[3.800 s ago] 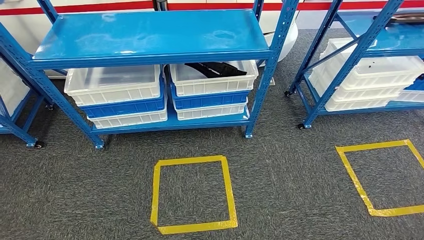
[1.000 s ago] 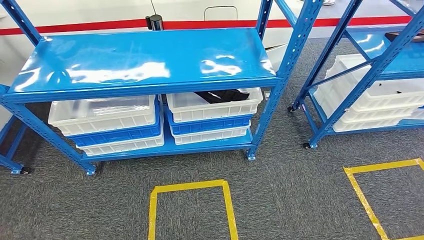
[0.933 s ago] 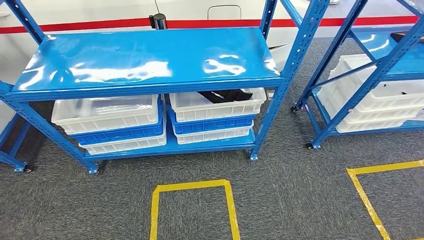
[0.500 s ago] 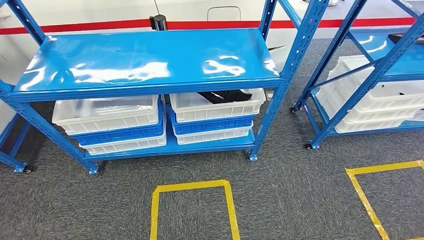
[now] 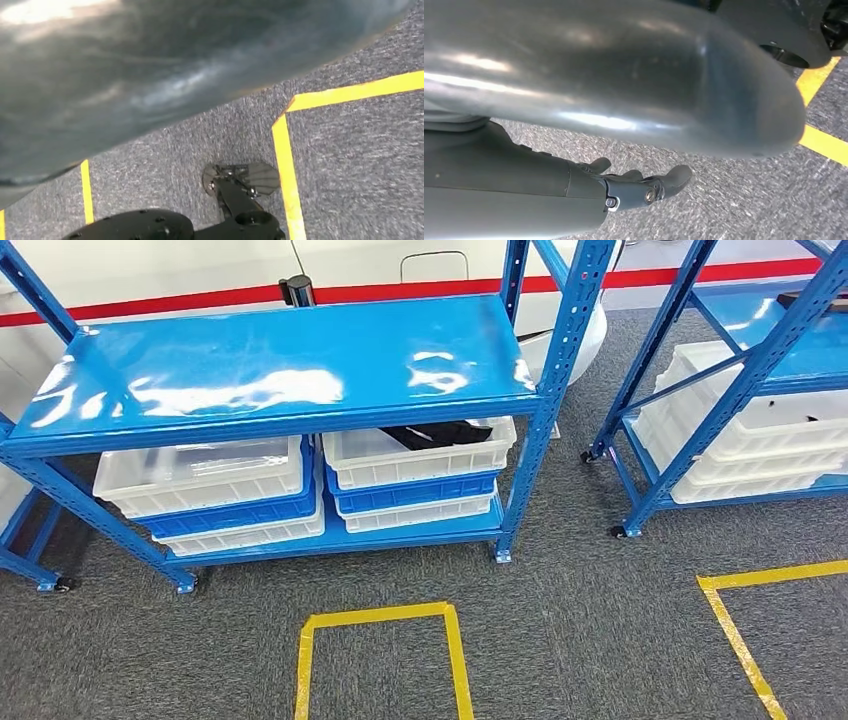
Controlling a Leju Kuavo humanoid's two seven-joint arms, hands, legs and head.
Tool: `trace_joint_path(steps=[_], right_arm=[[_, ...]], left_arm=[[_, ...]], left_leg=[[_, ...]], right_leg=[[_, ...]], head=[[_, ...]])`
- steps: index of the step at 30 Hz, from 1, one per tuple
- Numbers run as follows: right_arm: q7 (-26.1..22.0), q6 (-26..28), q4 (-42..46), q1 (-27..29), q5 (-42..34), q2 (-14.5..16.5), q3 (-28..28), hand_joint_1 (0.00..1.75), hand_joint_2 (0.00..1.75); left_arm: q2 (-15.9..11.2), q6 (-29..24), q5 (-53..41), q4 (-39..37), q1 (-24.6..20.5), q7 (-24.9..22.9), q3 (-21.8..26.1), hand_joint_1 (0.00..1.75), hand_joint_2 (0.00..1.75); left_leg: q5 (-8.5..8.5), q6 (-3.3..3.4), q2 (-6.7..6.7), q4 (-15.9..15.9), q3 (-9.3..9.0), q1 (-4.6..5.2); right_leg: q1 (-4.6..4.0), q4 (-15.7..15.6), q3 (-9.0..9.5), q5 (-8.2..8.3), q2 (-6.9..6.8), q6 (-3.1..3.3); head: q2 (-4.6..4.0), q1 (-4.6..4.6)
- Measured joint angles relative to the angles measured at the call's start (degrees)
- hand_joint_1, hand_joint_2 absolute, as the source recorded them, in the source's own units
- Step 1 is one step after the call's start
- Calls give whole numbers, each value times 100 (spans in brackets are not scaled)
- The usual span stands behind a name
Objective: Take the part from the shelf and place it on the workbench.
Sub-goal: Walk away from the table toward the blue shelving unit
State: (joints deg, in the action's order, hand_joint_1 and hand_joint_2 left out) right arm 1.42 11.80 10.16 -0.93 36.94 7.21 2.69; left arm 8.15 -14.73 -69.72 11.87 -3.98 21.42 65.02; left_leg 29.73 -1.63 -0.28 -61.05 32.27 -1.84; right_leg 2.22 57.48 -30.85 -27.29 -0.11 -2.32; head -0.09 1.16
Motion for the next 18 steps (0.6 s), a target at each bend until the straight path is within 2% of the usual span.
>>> trace_joint_path(steps=[2, 3, 4, 5, 6, 7, 8, 9, 11, 14, 16, 18], right_arm=[[-1, 0, 0, -1, 3, 2, 0, 0, 0], [-2, -1, 0, 0, 5, 1, 0, 0, 0], [-2, -2, 0, 1, 10, 1, 0, 0, 0], [-2, -4, 0, 3, 16, 1, 0, 0, 0], [-4, -8, 0, 3, 20, 1, 0, 0, 0], [-8, -11, 0, 4, 24, 1, 0, 0, 0], [-11, -15, 0, 4, 26, 2, 0, 0, 0], [-15, -17, 0, 3, 27, 1, 0, 0, 0], [-16, -24, 0, -5, 29, -1, 0, 0, 0], [-13, -33, 0, -16, 30, -4, 0, 0, 0], [-7, -33, 0, -15, 29, -8, 0, 0, 0], [-1, -35, -1, -10, 28, -9, 0, 0, 0]], left_arm=[[0, 0, -2, 0, 3, 0, -1, 0, 0], [1, 0, -5, 0, 8, 0, -1, 0, 0], [0, -1, -8, 0, 15, 0, -1, 0, 0], [-1, -2, -10, 0, 22, 0, -1, 0, 0], [-3, -2, -11, 0, 27, 0, 0, 0, 0], [-6, -2, -11, 0, 28, 0, 0, 0, 0], [-9, -1, -11, 0, 27, 0, 0, 0, 0], [-10, -1, -13, 0, 20, 0, -1, 0, 0], [-5, -2, -17, 0, 4, -1, -2, 0, 0], [4, -5, -28, 0, 0, -4, -1, 0, 0], [6, -10, -36, 0, -2, -6, 0, 0, 0], [7, -11, -39, 0, -7, -7, 0, 0, 0]], left_leg=[[353, -2, 8, -771, 374, 4], [477, 1, 7, -1150, 579, 7], [499, 9, 8, -1375, 720, 7], [401, 23, 8, -1378, 757, 7], [203, 43, 11, -1156, 686, 8], [-46, 69, 23, -781, 537, 9], [-222, 85, 44, -411, 381, 25], [-327, 98, 63, -120, 255, 41], [-320, 112, 75, 96, 176, 88], [-329, 198, 28, 157, 177, 91], [-341, 269, 7, 190, 164, 77], [-328, 309, -16, 191, 167, 89]], right_leg=[[-24, -1, 32, -30, -15, 68], [-44, 0, 51, -46, -21, 91], [-64, 1, 75, -62, -24, 114], [-77, 2, 105, -80, -24, 134], [-86, 2, 143, -102, -21, 142], [-90, 2, 186, -129, -19, 140], [-109, 6, 211, -163, -20, 120], [-124, 9, 219, -195, -21, 91], [-149, -1, 201, -230, -41, 35], [-129, 69, 173, -298, -70, -32], [-125, 552, -72, -527, -51, -16], [-126, 1308, -500, -805, -26, 17]], head=[[0, 5], [0, 5], [0, 3], [0, 3], [0, 4], [0, 5], [0, 7], [0, 10], [1, 7], [0, 2], [0, -14], [0, -27]])
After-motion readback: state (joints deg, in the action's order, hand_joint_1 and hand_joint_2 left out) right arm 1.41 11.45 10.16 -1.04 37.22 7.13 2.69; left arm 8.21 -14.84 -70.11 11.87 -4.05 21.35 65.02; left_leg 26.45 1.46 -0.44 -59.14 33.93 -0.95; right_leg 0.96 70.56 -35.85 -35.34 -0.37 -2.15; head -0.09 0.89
